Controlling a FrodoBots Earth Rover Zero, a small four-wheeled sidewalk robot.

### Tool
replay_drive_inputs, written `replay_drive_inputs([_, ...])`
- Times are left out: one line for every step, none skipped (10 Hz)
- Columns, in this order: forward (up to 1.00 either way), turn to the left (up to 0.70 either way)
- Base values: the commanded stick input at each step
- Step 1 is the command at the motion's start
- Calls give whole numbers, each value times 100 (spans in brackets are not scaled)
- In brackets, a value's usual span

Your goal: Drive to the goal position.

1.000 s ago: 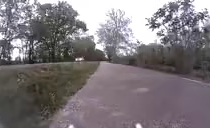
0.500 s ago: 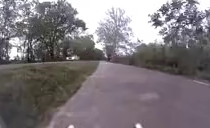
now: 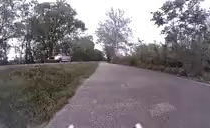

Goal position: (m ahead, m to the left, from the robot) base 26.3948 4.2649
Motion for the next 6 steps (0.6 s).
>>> replay_drive_inputs([100,0])
replay_drive_inputs([100,0])
replay_drive_inputs([100,0])
replay_drive_inputs([100,0])
replay_drive_inputs([100,0])
replay_drive_inputs([100,0])
